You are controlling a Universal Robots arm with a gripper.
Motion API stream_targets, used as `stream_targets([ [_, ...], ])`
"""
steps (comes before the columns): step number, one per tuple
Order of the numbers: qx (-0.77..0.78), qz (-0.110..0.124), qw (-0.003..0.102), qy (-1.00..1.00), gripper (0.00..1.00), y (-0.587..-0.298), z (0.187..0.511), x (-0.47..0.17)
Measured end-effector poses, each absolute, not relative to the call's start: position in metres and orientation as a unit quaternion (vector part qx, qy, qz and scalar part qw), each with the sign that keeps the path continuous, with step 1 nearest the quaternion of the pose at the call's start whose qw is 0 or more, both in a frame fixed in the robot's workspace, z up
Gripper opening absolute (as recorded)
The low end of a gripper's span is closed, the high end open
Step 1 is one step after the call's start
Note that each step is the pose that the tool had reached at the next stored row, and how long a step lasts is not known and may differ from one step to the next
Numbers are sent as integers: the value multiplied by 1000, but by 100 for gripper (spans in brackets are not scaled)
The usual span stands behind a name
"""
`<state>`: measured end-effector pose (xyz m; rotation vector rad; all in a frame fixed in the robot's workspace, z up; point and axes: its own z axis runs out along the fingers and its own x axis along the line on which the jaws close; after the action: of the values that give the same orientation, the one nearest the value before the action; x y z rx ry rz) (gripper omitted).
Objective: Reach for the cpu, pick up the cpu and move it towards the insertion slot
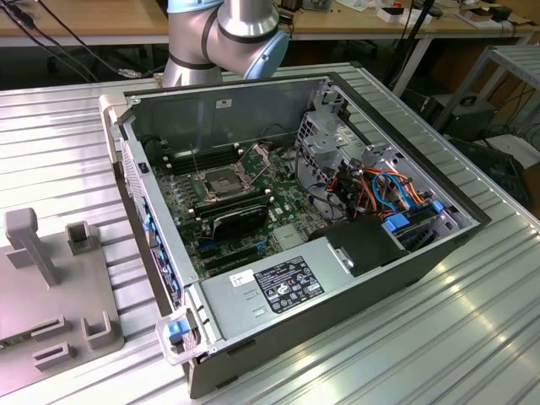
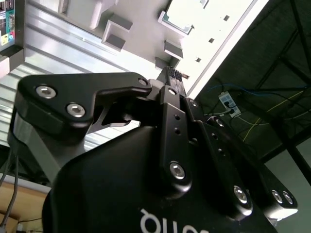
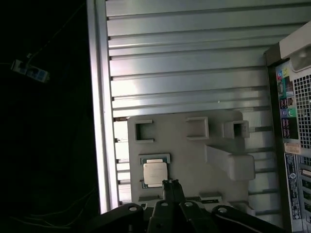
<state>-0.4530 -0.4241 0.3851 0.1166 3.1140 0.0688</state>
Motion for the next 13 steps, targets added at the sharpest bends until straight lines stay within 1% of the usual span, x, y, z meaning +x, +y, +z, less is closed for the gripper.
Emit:
stream_targets([
  [13, 37, 22, 12, 999, 11, -424, 384, -460],
])
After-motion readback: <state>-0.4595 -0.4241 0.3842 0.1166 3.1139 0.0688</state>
